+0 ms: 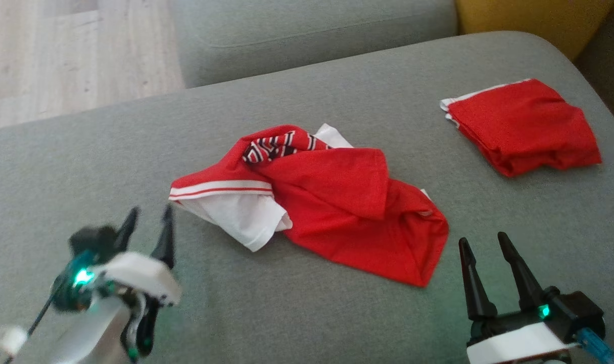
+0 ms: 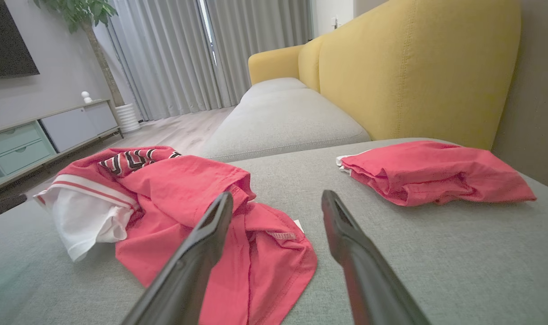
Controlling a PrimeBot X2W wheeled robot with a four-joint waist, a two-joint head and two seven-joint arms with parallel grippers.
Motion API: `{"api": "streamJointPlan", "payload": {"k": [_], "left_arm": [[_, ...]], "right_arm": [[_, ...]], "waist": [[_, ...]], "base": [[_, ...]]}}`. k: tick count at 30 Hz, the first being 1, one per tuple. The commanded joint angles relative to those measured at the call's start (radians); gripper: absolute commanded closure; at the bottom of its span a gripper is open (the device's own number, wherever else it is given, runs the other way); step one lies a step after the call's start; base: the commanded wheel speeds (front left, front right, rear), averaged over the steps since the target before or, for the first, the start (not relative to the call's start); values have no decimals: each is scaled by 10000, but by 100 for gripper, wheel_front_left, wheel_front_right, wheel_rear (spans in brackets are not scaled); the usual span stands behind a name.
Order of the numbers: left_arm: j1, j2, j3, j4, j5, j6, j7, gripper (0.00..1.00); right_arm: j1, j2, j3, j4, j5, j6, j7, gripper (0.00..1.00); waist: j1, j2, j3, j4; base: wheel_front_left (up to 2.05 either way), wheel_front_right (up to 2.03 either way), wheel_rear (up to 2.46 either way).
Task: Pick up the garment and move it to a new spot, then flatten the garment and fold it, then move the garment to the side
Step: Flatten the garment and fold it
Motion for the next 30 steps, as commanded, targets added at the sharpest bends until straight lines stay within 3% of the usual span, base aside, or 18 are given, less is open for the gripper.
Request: {"api": "streamJointPlan", "payload": {"k": [1,5,10,15,21,26,27,30], "left_arm": [[125,525,652,-228,61,249,-570,0],[1157,473,1036,-1411,709,550,-1047,0],[2084,-263,527,-2426,2083,380,-1063,0],[1777,-1317,-101,-1301,2717,345,-1061,0],[622,-2315,-278,1053,2984,704,-880,0],[-91,-2696,327,2352,3050,1505,-1040,0],[-91,-2696,327,2352,3050,1505,-1040,0],[-302,-2761,929,2199,3364,2080,-1060,0]], "right_arm": [[-164,-197,147,-367,-3,-7,-65,0],[-114,-221,225,-368,3,-7,-65,0],[-198,-254,398,-356,30,-7,-65,0],[-370,-398,585,-362,79,-7,-65,0],[-593,-628,679,-357,153,-7,-65,0],[-754,-670,716,-361,193,-7,-65,0],[-754,-670,716,-361,193,-7,-65,0],[-796,-665,694,-350,202,-7,-65,0]], "waist": [[0,0,-58,181],[0,0,-129,518],[0,0,-100,658],[0,0,127,545],[0,0,503,211],[0,0,685,-41],[0,0,685,-41],[0,0,732,-127]], "base": [[0,0,0],[0,0,0],[0,0,0],[0,0,0],[0,0,0],[0,0,0],[0,0,0],[0,0,0]]}}
